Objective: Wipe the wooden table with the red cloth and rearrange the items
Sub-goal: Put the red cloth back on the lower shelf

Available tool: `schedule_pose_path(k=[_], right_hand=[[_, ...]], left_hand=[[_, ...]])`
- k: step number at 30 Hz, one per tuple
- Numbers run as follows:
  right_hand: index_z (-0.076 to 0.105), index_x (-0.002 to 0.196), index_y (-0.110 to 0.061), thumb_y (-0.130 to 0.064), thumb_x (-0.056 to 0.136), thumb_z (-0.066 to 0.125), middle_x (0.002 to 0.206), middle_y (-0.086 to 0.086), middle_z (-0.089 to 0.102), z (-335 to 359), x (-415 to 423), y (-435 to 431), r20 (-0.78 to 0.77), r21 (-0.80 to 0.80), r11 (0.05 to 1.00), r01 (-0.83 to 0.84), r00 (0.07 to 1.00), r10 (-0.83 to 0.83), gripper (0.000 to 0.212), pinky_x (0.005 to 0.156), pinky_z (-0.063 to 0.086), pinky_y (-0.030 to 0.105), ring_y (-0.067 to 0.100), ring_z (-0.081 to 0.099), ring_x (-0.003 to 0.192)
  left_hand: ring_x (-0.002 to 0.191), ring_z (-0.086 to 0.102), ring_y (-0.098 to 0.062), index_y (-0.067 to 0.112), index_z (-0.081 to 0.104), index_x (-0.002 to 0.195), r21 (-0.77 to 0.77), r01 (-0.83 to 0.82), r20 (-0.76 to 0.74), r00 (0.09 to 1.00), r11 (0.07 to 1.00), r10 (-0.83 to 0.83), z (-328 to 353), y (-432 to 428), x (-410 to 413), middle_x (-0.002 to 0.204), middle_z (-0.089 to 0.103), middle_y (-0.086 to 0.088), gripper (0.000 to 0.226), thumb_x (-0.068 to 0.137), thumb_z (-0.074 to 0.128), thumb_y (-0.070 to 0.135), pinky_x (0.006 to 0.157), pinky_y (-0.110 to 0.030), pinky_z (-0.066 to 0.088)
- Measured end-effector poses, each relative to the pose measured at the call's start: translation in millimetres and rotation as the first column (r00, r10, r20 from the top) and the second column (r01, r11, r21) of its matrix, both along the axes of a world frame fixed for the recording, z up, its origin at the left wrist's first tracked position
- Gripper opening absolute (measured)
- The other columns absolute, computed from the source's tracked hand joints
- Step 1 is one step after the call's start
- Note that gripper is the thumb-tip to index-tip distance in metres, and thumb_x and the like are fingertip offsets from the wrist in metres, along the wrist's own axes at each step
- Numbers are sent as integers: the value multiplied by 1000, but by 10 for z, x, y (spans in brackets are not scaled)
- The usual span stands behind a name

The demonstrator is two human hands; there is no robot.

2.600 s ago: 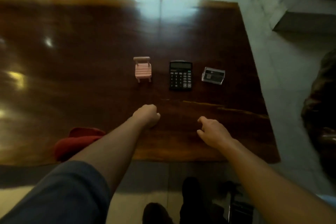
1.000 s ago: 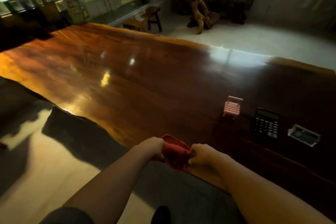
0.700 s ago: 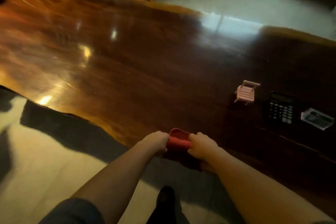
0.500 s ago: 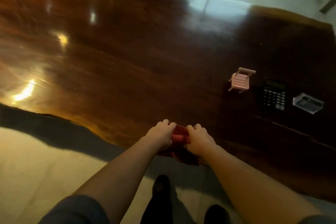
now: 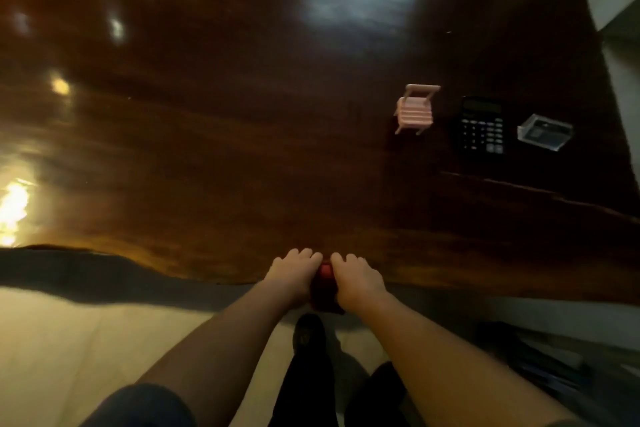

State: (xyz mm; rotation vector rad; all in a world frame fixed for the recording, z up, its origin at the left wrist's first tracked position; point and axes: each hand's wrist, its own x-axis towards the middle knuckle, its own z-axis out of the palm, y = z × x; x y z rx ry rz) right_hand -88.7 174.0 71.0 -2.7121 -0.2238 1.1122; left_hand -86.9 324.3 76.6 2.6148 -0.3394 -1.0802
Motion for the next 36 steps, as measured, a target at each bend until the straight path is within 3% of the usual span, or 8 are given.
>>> schedule_pose_path(k=[4,8,10,13,18,25,31,36], right_hand=[[44,121,-27,-27,82,65,98,-1,50,245,-132,-570,-188,-20,996,90,978,-92,44,75,49,36,18,52,86],[54,120,-28,-32,74,72,104,6,63,579,-232,-1403,-461,-79,870,486,756,-464,50,70,54,41,25,64,87],[56,119,-31,-29,67,75,103,3,62,739,-357,-1963,-446,-60,849,525,747,-493,56,64,50,38,23,62,86],[52,115,-33,-22,70,77,107,-1,59,983,-640,-2903,-265,-22,792,611,760,-594,53,75,56,39,21,61,91],[51,109,-19,-17,73,76,116,11,62,1609,-1186,-4509,17,17,745,667,745,-667,44,82,56,44,30,62,102],[55,92,-15,-20,79,71,99,13,65,2362,-2382,-6303,254,184,482,856,433,-865,21,75,55,41,31,64,90],[57,82,-17,-21,75,69,82,6,65,2463,-3300,-7180,280,197,216,956,157,-947,15,58,47,31,21,61,69],[56,89,-23,-25,69,79,87,2,64,2333,-3845,-7847,267,125,45,991,10,-964,30,56,49,31,19,62,73]], left_hand=[[88,61,-14,34,52,104,-74,-27,-337,941,997,0,183,-493,88,106,54,5,31,80,69,21,72,-32,58],[84,66,-10,36,60,97,-159,-43,-468,883,986,-37,441,-1410,63,102,64,5,22,78,69,31,62,-23,52],[87,64,-10,34,59,99,-209,61,-416,898,976,-145,623,-1982,60,103,63,5,18,83,66,27,67,-22,50],[90,61,-12,32,57,102,-206,306,-223,910,929,-349,914,-2970,68,105,60,6,25,81,69,28,77,-29,52],[86,63,-16,32,56,99,-151,642,101,766,751,-635,1403,-4716,-141,103,64,2,26,80,72,28,79,-37,57],[91,61,-24,19,59,107,-177,876,414,479,448,-774,2084,-6808,-911,101,63,-4,31,80,70,30,78,-35,48],[80,67,-18,20,65,96,-166,956,350,287,242,-892,2386,-7998,-1620,89,68,2,25,78,62,37,62,-27,49],[95,65,-24,16,61,113,-149,987,280,103,63,-955,2322,-9034,-2100,111,67,-10,37,83,63,37,78,-34,51]])
